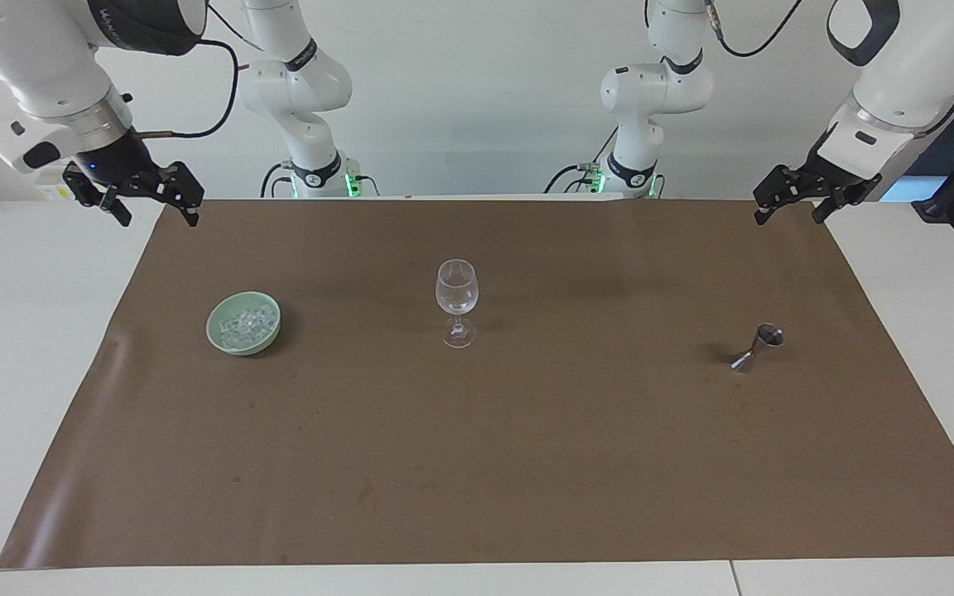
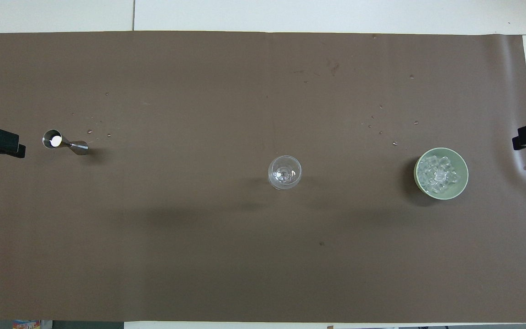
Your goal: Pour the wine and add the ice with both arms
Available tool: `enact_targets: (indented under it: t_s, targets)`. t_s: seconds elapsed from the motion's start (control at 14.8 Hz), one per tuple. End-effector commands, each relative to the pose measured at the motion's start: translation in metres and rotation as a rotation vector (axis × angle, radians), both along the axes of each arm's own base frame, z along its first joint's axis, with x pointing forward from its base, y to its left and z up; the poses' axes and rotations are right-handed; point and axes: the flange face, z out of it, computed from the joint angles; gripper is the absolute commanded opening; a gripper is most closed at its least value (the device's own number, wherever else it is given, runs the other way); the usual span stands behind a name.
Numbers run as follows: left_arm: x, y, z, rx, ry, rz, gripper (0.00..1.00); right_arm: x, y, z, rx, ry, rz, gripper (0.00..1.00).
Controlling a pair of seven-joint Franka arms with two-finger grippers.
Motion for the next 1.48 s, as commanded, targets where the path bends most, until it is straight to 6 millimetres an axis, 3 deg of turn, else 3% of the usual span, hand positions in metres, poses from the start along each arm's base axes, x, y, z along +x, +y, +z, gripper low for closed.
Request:
enact_targets:
  t_s: [0.0, 1.42]
  targets:
    - [-0.003, 0.0017, 0.0005, -0.006, -0.01, -0.007, 1.0, -0.0044, 0.002, 0.0013, 0.022, -0.008, 0.015, 1.0]
    - [-0.0051, -0.0008, -0.0003, -0.005, 0.007, -0.008, 1.0, -0.0048, -0.0022, 0.0013, 0.021, -0.008, 0.009, 1.0]
